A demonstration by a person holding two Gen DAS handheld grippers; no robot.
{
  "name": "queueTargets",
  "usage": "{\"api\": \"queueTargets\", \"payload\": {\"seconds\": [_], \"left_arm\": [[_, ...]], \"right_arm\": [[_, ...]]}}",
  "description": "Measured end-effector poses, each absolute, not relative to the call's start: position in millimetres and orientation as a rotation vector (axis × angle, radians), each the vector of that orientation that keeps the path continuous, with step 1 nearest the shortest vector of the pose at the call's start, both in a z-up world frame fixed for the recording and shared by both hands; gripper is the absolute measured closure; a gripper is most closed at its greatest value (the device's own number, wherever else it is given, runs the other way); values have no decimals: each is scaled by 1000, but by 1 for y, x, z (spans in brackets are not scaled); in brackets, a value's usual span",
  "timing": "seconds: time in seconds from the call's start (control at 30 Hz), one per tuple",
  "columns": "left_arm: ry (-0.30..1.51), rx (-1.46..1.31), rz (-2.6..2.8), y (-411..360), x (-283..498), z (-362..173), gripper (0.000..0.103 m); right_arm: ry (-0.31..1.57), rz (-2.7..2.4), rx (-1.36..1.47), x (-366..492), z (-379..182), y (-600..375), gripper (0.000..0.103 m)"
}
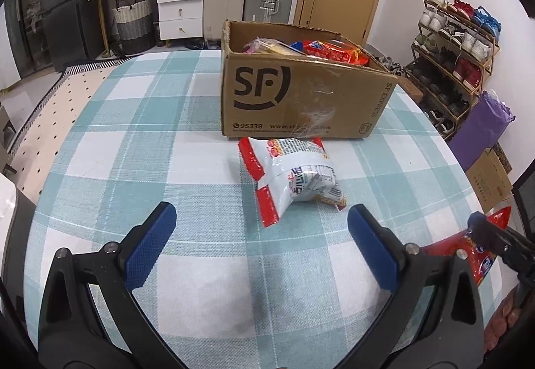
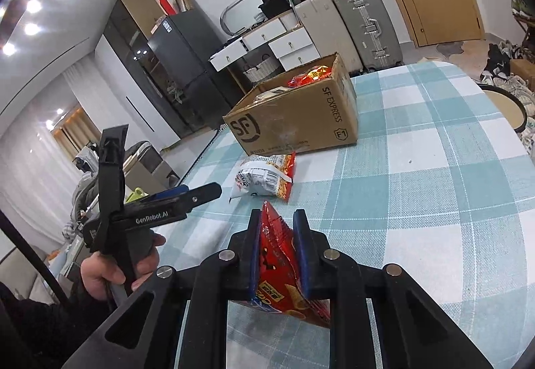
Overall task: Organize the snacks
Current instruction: 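Lift the red snack bag with the right gripper and reposition it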
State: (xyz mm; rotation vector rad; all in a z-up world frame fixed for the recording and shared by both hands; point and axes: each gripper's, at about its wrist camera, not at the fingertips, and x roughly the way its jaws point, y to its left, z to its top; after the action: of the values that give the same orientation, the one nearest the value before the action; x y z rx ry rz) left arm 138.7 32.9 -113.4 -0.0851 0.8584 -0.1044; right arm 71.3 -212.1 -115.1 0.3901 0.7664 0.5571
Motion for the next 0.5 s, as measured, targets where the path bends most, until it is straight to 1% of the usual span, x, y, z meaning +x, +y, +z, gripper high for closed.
{"api": "queueTargets", "payload": {"seconds": [0.2,0.5], "left_arm": [[878,-79,-103,27,151,-120,1],[887,-91,-103,32,148,-123,1]], "right_arm": [[793,539,394,79,-128,-213,85],[821,503,362,104,-149,-209,85]]}}
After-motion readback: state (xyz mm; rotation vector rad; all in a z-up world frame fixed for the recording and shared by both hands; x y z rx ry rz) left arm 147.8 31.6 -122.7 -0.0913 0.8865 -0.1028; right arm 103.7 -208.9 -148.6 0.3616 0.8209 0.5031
